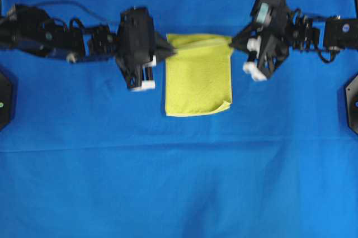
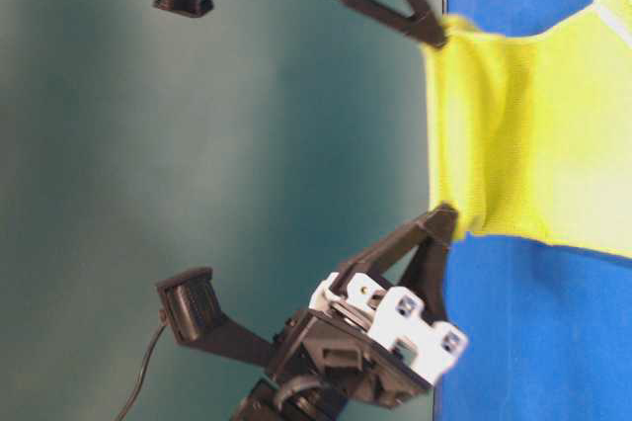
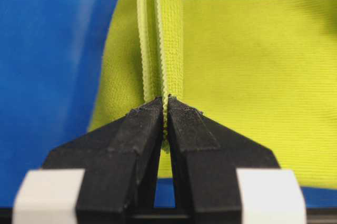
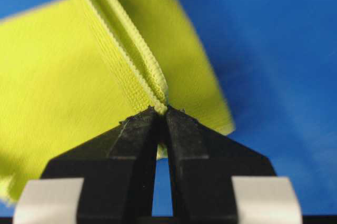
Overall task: Fold the yellow towel.
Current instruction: 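Lift the far end and fold it down onto the near half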
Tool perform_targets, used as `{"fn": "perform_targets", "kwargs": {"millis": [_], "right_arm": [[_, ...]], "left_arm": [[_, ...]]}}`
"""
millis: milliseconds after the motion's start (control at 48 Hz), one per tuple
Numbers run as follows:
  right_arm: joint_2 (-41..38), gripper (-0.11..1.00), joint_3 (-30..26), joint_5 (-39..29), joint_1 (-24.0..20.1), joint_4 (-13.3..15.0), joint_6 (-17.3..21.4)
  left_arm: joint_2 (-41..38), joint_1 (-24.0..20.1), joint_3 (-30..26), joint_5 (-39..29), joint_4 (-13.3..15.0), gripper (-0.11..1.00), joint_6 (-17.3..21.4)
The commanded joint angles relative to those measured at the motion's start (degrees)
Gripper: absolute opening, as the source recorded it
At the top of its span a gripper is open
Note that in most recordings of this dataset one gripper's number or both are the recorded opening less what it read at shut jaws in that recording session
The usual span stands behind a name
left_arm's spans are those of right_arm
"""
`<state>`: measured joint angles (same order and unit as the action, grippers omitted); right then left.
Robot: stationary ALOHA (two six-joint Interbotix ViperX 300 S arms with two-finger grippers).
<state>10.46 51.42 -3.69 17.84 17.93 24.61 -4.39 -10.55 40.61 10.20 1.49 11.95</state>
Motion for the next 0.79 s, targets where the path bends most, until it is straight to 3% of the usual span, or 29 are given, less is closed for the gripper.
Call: {"fn": "perform_targets", "kwargs": {"millis": [0,250,521,771], "right_arm": [[0.6,0.06,-0.4,-2.6,-2.6,-0.5,-0.1],[-1.0,0.06,-0.1,-4.0,-10.6,-3.3,0.0],[-4.7,0.06,0.0,-1.8,-12.7,-6.0,0.0],[-6.9,0.06,-0.4,1.3,-13.0,-6.3,0.0]], "left_arm": [[1.2,3.3,0.1,-0.2,-0.1,0.03,-0.8],[-2.3,8.3,1.1,0.4,0.0,0.03,-3.4],[-7.5,12.0,1.1,3.0,0.0,0.03,-5.7],[-7.6,12.0,0.8,4.5,0.0,0.03,-6.2]]}}
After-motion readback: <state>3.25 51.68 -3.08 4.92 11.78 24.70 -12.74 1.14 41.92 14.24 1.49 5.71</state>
